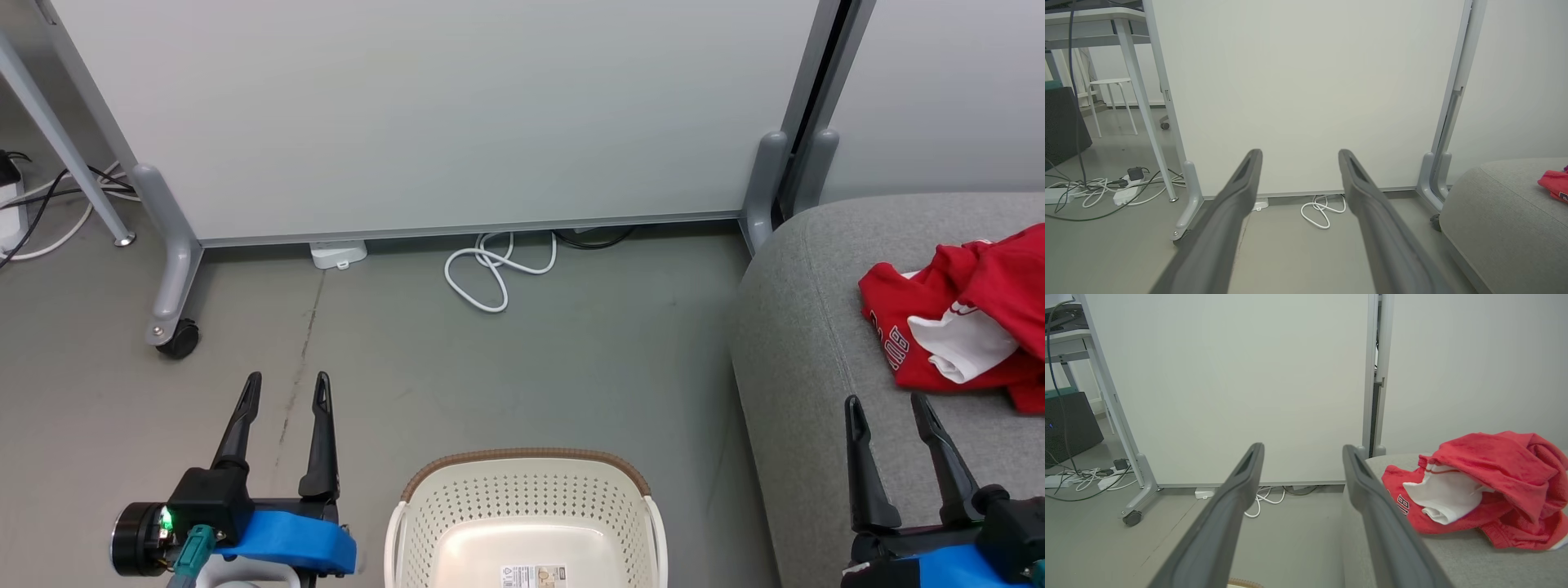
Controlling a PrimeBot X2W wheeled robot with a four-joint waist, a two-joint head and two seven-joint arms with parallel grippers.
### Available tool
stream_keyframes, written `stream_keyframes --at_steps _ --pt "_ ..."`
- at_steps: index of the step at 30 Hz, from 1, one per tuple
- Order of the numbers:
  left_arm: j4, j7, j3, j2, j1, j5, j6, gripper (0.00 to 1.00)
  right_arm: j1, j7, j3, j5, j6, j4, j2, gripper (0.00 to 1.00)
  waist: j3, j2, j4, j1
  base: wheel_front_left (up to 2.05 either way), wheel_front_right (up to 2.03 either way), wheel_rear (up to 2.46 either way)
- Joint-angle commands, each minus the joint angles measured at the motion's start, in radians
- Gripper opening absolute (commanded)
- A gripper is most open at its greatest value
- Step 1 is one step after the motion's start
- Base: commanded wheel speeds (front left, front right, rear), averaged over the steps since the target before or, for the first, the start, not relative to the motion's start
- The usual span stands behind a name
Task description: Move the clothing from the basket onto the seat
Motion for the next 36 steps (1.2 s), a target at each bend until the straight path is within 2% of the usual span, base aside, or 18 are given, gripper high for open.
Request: stream_keyframes --at_steps 1,21,22,27,36 --pt "0.002 -0.003 0.007 -0.004 0.004 0.008 -0.003 1.00 0.010 0.000 0.002 0.007 0.000 0.005 0.001 1.00 -0.002 -0.0001 0.000 0.0000 0.00 0.00 0.00" --pt "0.021 -0.003 0.053 -0.038 0.016 0.056 -0.043 1.00 0.010 0.000 0.018 0.015 0.000 0.026 0.001 1.00 -0.023 -0.0001 0.011 0.0000 0.00 0.00 0.00" --pt "0.021 0.000 0.050 -0.039 0.007 0.050 -0.042 0.00 0.004 0.000 0.018 0.009 0.000 0.025 0.000 0.00 -0.023 -0.0001 0.011 0.0000 0.00 0.00 0.00" --pt "0.063 0.011 0.051 -0.049 0.036 0.037 -0.042 0.00 0.006 0.004 0.020 0.021 0.000 0.070 0.005 0.00 -0.024 -0.0001 0.011 0.0000 0.00 0.00 0.00" --pt "0.061 0.059 0.082 -0.054 0.022 -0.141 -0.055 0.00 -0.018 0.052 0.014 0.203 0.000 0.086 0.004 0.00 -0.023 -0.0001 0.003 0.0000 0.00 0.00 0.00"
